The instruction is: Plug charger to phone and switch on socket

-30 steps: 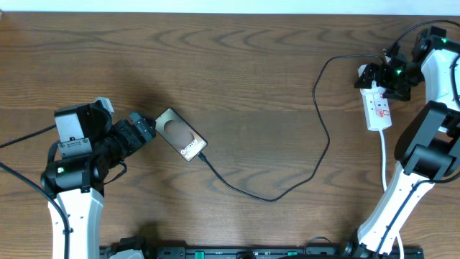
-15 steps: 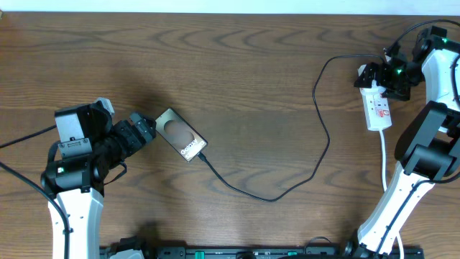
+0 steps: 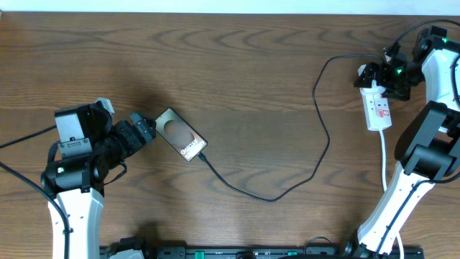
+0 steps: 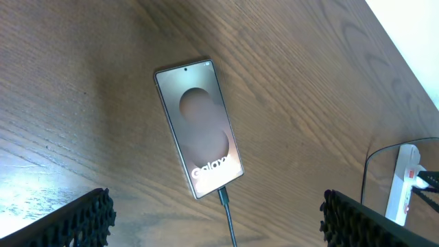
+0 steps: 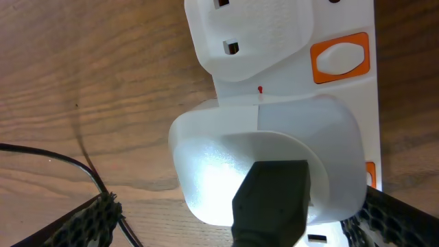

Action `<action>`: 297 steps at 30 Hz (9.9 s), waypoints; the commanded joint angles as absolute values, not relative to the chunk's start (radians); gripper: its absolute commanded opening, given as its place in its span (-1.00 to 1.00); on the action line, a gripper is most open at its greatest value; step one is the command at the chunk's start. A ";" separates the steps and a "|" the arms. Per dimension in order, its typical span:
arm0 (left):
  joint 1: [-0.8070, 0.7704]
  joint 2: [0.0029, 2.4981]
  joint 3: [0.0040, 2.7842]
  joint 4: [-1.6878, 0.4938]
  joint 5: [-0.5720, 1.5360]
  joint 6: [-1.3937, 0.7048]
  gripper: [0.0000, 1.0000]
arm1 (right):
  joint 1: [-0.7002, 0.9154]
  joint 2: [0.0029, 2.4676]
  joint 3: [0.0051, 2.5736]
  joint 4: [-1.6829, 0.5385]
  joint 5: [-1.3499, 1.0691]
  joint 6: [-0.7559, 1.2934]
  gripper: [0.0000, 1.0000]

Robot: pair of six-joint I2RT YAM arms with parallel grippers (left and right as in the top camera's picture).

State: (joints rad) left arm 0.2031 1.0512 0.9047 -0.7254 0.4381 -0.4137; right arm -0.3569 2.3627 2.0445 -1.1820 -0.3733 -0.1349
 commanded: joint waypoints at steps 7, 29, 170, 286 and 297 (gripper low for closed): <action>0.208 1.052 0.903 -0.726 0.425 -0.396 0.93 | -0.332 2.388 2.001 -1.170 -0.478 -0.124 0.98; 0.208 1.052 0.903 -0.736 0.425 -0.393 0.92 | -0.371 2.329 2.057 -1.192 -0.421 -0.097 0.98; 0.001 0.001 0.105 -0.022 0.025 -0.393 0.92 | -0.384 1.762 2.074 -1.373 -0.171 0.033 0.99; -0.001 0.004 0.004 -0.070 0.040 -0.053 0.92 | -0.167 1.509 1.924 -0.840 -0.215 -0.073 0.99; -0.001 0.004 0.004 -0.070 0.040 -0.053 0.92 | -0.019 1.154 1.362 -0.275 -0.216 -0.106 0.98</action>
State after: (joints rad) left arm 0.0032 0.0105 0.0212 -0.0334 0.0463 -0.0696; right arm -0.0387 1.2163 1.4841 -0.3275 -0.2173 -0.0917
